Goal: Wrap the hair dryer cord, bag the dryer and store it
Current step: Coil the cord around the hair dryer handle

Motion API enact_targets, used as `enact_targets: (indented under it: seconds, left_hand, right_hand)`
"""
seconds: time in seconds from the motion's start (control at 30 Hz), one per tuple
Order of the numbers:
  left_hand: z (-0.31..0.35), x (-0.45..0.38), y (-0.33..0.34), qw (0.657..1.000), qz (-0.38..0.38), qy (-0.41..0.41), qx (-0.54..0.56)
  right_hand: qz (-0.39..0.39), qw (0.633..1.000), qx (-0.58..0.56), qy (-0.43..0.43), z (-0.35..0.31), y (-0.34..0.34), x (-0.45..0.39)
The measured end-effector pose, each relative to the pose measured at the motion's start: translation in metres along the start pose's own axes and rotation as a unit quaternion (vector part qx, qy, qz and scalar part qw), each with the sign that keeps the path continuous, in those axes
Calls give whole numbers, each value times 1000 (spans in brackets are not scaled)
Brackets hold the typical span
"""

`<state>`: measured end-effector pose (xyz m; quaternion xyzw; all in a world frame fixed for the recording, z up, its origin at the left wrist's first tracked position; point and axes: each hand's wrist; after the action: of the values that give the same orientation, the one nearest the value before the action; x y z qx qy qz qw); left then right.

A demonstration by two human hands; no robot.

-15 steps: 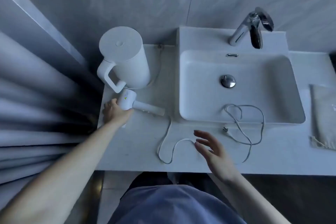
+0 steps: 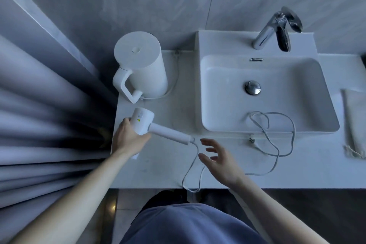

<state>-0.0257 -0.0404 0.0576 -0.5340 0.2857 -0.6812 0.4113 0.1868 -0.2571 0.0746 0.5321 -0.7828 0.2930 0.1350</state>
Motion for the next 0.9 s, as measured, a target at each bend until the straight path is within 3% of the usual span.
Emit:
enact_targets:
  seconds: [0.13, 0.33, 0.47, 0.53, 0.6, 0.7, 0.8, 0.9]
  left_hand:
    - [-6, 58, -22, 998, -8, 37, 43]
    - [4, 92, -23, 994, -10, 93, 60]
    - [13, 107, -9, 985, -65, 161, 19]
    - [19, 114, -6, 963, -6, 263, -64]
    - [32, 121, -4, 907, 36, 405, -113]
    - [63, 137, -5, 861, -50, 479, -162]
    - [89, 147, -3, 861, -165, 442, -188]
    - [102, 153, 0, 874, -191, 423, -148]
  right_hand:
    - [-25, 999, 34, -20, -12, 12, 8]
    - [-55, 983, -171, -35, -34, -7, 39]
    - [7, 988, -146, -43, -40, -27, 55]
    - [33, 990, -130, -39, -41, -35, 62]
    - [42, 989, -137, -29, -41, -41, 71]
    - [24, 990, -137, -17, -43, -51, 79]
    - [5, 984, -179, -10, -45, -65, 86]
    - [10, 968, -251, -8, -43, -92, 96]
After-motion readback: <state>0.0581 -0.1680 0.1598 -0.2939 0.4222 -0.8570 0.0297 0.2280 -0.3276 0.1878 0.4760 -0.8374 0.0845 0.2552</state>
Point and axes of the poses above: each hand's wrist, its own x-axis away from the middle knuckle, its own y-axis out of the palm, z = x × y, and after that the axes turned 8 degrees about -x, right-handed
